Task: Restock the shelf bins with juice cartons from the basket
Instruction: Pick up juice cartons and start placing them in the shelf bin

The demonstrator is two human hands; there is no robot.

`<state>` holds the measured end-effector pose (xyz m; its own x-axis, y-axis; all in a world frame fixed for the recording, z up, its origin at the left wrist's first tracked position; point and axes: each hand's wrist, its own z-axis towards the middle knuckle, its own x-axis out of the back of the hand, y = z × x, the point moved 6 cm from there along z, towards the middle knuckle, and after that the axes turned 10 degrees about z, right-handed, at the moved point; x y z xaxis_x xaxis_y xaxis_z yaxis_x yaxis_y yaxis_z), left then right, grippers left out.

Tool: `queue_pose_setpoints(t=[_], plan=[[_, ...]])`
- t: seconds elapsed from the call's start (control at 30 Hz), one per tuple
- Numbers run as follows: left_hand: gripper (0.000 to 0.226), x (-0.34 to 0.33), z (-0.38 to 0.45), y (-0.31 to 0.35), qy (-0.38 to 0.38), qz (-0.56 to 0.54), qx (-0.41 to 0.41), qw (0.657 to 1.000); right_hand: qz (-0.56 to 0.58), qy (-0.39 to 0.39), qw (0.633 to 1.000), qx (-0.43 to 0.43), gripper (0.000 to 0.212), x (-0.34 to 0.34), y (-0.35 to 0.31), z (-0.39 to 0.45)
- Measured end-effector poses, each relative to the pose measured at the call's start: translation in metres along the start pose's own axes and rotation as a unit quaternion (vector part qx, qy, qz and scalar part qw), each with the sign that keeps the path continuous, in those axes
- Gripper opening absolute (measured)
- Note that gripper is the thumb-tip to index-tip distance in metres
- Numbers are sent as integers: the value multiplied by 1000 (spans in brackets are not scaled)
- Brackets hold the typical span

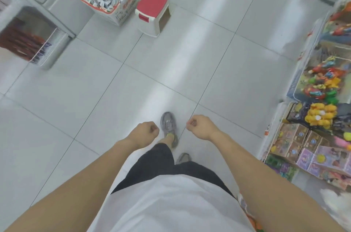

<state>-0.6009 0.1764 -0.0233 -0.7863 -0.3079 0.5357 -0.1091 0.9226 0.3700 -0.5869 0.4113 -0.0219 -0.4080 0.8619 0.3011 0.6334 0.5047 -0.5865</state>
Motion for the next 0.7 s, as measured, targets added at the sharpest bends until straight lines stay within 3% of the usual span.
queue_pose_setpoints(t=[0.7], plan=[[14,381,369,155,-29,-30,-12,999,63,10,997,-33,7,298,-266,338]])
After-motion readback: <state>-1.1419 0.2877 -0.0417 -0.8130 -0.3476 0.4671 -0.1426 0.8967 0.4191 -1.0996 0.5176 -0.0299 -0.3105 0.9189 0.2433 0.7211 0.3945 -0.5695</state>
